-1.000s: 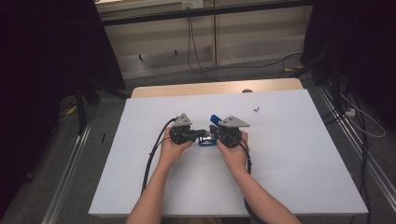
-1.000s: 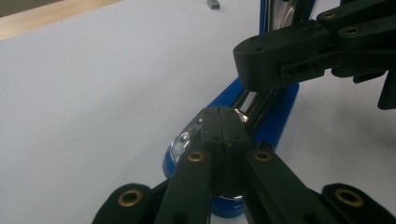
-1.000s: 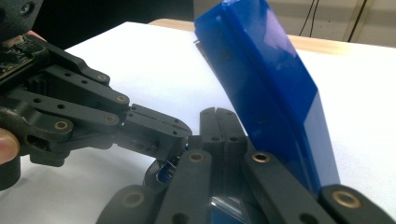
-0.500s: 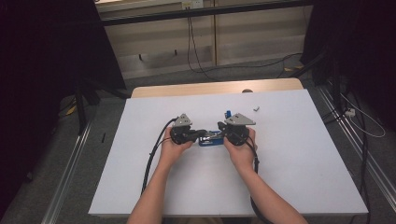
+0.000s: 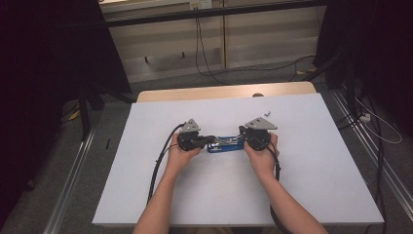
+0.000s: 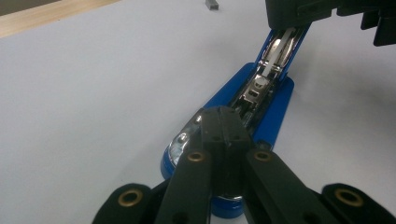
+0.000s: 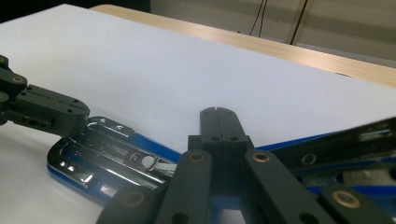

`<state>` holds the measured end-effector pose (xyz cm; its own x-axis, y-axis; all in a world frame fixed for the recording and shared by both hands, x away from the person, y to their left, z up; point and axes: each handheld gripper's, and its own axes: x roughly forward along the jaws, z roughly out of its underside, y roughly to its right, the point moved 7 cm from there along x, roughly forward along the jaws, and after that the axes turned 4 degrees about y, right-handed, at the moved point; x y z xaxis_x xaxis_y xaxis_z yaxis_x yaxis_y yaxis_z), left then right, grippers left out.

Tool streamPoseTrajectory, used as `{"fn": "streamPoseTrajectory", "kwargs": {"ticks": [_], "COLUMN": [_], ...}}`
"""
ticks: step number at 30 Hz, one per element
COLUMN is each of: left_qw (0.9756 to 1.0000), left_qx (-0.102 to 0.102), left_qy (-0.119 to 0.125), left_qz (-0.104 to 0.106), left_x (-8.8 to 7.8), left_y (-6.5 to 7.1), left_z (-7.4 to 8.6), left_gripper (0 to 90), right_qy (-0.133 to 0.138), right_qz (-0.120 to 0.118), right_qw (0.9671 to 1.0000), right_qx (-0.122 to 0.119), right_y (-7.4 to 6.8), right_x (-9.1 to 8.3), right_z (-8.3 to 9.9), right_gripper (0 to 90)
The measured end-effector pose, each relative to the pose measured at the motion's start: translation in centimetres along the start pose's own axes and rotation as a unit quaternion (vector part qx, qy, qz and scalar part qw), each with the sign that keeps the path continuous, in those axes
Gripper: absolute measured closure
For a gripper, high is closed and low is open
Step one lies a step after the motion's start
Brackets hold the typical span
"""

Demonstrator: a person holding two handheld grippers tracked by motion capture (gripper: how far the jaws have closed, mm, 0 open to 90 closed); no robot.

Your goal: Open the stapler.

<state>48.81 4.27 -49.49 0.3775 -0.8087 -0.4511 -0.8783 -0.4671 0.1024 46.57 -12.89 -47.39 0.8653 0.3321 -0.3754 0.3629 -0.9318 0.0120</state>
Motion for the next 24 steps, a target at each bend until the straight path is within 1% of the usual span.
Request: {"fn": "streamPoseTrajectory", "kwargs": {"ticks": [1, 4, 6, 10, 12, 14, 16, 17, 20, 23, 24], "left_qw": [1.0000, 1.0000, 1.0000, 1.0000, 1.0000, 1.0000, 1.0000, 1.0000, 1.0000, 0.9999, 0.9998], "left_qx": [0.001, -0.001, -0.001, -0.002, -0.004, -0.009, -0.008, -0.007, -0.004, -0.013, -0.018], "left_qy": [0.001, 0.001, 0.000, 0.000, 0.000, 0.000, -0.001, -0.002, -0.004, -0.004, -0.005], "left_qz": [0.000, 0.000, 0.000, 0.002, 0.002, 0.003, 0.002, 0.001, -0.002, -0.002, -0.003], "left_x": [0.0, 0.0, 0.0, 0.0, 0.0, 0.0, 0.0, 0.0, 0.0, 0.0, 0.0], "left_y": [0.0, 0.0, 0.0, -0.1, 0.0, 0.0, -0.1, -0.1, 0.0, -0.1, -0.1], "left_z": [0.0, 0.0, 0.0, 0.0, 0.0, 0.0, 0.0, -0.1, -0.1, -0.1, -0.2], "left_gripper": [90.0, 90.0, 90.0, 90.0, 90.0, 90.0, 90.0, 90.0, 90.0, 90.0, 90.0], "right_qy": [0.001, -0.002, -0.003, -0.015, -0.025, -0.014, -0.020, -0.019, -0.019, -0.019, -0.022], "right_qz": [-0.004, -0.003, -0.005, 0.003, 0.003, -0.001, -0.001, 0.000, -0.001, -0.006, -0.007], "right_qw": [1.0000, 1.0000, 1.0000, 0.9999, 0.9997, 0.9998, 0.9998, 0.9998, 0.9998, 0.9997, 0.9997], "right_qx": [0.006, -0.004, -0.003, -0.004, 0.000, 0.016, -0.002, -0.005, 0.001, 0.014, 0.012], "right_y": [0.1, 0.1, 0.2, 0.8, 1.2, 1.3, 1.2, 1.2, 1.6, 2.1, 2.2], "right_x": [0.0, 0.0, 0.0, 0.2, 0.3, 0.2, 0.1, 0.1, 0.1, 0.1, 0.1], "right_z": [0.0, 0.0, 0.0, 0.6, 1.4, 1.7, 1.6, 1.6, 1.6, 1.7, 1.6], "right_gripper": [90.0, 90.0, 90.0, 90.0, 90.0, 90.0, 90.0, 90.0, 90.0, 90.0, 90.0]}}
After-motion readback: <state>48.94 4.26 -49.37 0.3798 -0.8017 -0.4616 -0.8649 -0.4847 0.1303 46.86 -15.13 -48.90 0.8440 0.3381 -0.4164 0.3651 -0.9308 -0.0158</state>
